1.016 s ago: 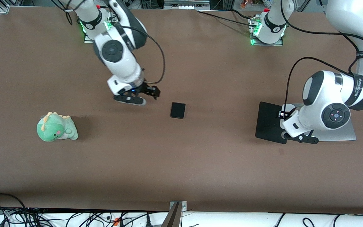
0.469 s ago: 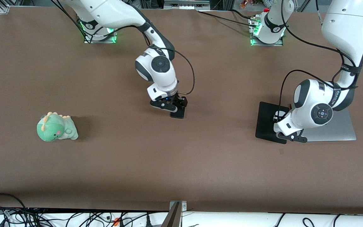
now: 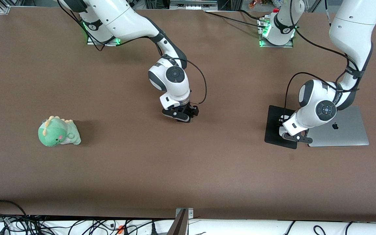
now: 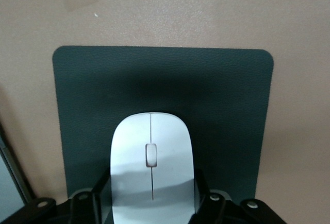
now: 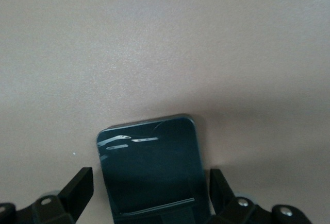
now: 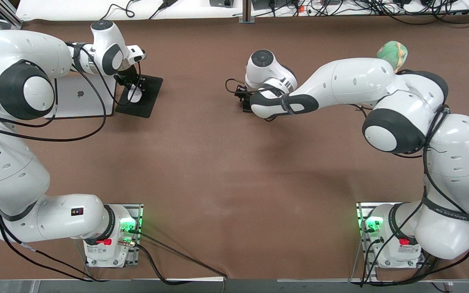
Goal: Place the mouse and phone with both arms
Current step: 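Lower the mouse onto the mousepad while the right gripper lifts the phone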
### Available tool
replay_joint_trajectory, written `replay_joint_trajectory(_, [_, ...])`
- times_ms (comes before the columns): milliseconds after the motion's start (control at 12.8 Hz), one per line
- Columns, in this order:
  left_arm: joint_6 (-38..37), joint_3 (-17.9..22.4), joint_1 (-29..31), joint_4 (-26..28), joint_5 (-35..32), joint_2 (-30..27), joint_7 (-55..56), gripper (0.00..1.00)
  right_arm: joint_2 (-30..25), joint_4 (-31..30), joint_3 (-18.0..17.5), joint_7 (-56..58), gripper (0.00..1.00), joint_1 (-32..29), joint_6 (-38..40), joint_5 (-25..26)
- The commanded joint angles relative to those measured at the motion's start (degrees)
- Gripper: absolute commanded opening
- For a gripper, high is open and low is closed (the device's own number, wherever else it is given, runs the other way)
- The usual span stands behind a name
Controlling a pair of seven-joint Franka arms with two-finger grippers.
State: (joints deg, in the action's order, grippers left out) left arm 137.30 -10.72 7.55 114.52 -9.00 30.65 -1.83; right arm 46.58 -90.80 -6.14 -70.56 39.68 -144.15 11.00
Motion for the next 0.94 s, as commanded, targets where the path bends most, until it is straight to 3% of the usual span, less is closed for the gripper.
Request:
replay_joint_trajectory(0, [0.43,-0.80,1.15,0.71,-0.93,-1.11,-1.42,1.00,2.29,2.83,1.66,-2.39,1.00,1.89,0.54,1.39])
replay_joint_trajectory(78, [0.25,-0.88,1.15,0.62,-0.93,-1.29,-1.42,1.00,2.29,2.83,1.66,-2.30,0.95,1.90,0.54,1.39])
replay_joint_trajectory(234, [-1.14,-1.32,0.97,0.27,-0.93,-3.47,-1.33,1.00,2.03,2.74,1.75,-1.87,0.69,1.81,0.71,1.66])
replay_joint_trajectory(391, [-7.72,-1.93,0.27,-1.91,-0.93,-6.81,-1.16,1.00,1.77,2.30,1.75,-1.08,0.45,1.28,0.89,2.01])
replay_joint_trajectory(547, [-16.49,-3.43,0.36,-6.82,-0.93,-7.88,-1.07,1.00,0.37,2.39,1.75,1.20,0.39,0.67,4.12,2.01])
replay_joint_trajectory(859, [-34.69,-7.64,0.27,-20.18,-0.84,-8.15,-0.19,1.00,-5.78,2.13,1.66,12.60,0.39,-3.98,16.06,1.13])
